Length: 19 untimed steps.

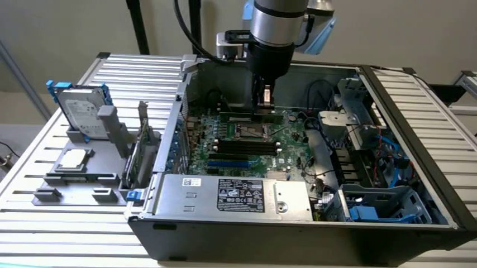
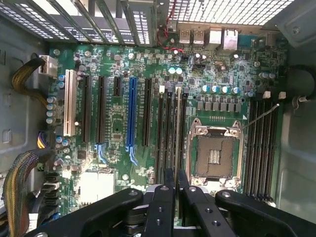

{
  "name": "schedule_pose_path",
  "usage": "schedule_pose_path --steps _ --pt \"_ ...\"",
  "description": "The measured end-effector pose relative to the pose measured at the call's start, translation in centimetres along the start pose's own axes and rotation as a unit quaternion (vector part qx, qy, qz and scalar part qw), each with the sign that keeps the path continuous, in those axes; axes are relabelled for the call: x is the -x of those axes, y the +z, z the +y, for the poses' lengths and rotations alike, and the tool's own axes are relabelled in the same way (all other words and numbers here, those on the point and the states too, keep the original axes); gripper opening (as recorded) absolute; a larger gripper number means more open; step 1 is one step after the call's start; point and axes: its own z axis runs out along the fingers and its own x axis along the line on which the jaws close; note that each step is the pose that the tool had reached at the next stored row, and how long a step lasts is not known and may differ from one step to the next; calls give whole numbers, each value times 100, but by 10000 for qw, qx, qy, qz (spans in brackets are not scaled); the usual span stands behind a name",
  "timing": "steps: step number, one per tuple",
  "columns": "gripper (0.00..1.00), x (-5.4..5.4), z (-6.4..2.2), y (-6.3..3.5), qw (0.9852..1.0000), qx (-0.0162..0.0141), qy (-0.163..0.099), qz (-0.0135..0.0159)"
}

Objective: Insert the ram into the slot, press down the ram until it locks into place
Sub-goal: 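Insert the ram into the slot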

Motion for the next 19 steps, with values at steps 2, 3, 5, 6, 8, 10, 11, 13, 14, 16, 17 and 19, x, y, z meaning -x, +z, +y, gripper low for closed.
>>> schedule_pose_path --steps 2,3,5,6,8,10,11,13,14,16,17,19 --pt "13 -1 -1 38 10000 0 0 0" --pt "13 -1 -1 56 10000 0 0 0" --pt "13 -2 -2 92 10000 0 0 0" --pt "13 -2 -2 110 10000 0 0 0" --pt "13 -4 -3 146 10000 0 0 0" --pt "13 -6 -4 183 10000 0 1 0" --pt "13 -7 -5 201 10000 0 1 -1" --pt "13 -10 -7 237 10000 0 0 0" --pt "13 -12 -7 255 10000 0 0 0" --pt "13 -16 -9 291 10000 0 0 0" --pt "13 -19 -9 310 10000 0 0 0" --pt "13 -25 -10 346 10000 0 0 0"
